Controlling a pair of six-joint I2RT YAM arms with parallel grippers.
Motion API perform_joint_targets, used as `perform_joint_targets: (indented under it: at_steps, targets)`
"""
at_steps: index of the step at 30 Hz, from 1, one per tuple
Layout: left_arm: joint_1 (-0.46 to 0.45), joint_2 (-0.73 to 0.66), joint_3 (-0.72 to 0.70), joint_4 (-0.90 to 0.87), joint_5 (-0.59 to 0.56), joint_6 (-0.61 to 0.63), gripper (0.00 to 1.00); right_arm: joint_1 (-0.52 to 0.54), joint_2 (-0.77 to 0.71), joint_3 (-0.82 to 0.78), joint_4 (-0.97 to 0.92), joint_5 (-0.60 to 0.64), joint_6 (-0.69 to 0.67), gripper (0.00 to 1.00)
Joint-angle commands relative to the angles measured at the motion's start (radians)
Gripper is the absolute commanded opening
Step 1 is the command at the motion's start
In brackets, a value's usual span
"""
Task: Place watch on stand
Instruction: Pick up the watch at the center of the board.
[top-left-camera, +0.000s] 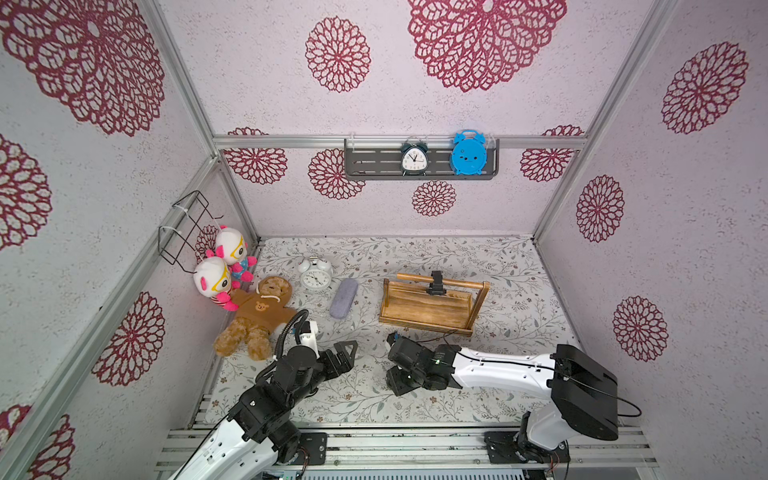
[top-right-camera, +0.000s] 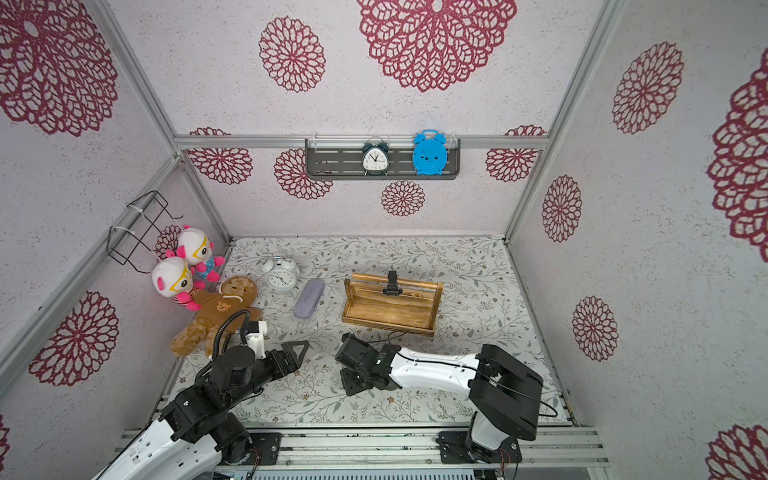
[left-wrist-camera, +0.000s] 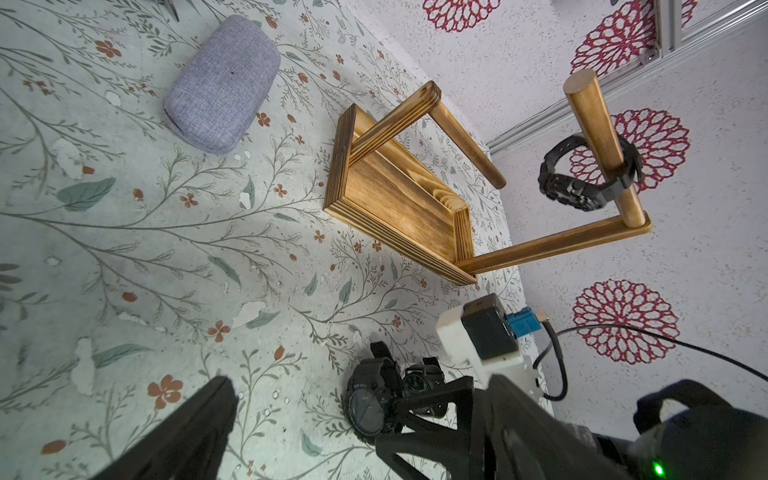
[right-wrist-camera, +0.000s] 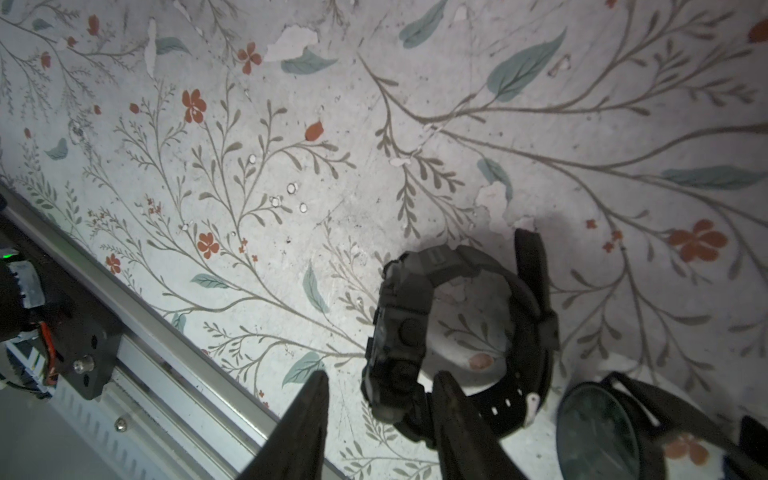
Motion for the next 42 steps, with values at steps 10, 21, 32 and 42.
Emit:
perform_joint_targets:
  at_steps: [10,21,32,42]
  targets:
    - [0.011,-0.054,-0.036,0.002,-0.006,-0.044,0.98,0.005,0.048,0.08,-0.03,0.045,-0.042,0.37]
    - [0.014,-0.071,-0.046,-0.001,-0.003,-0.049,0.98,0.006,0.076,0.105,-0.058,0.067,-0.046,0.32]
    - [0.015,-0.102,-0.054,0.0,-0.001,-0.047,0.97,0.006,-0.001,0.097,-0.047,0.11,-0.043,0.2]
    - [0.017,-0.102,-0.069,0.274,0.186,0.052,0.97,-0.059,-0.281,0.068,-0.036,0.099,-0.053,0.18]
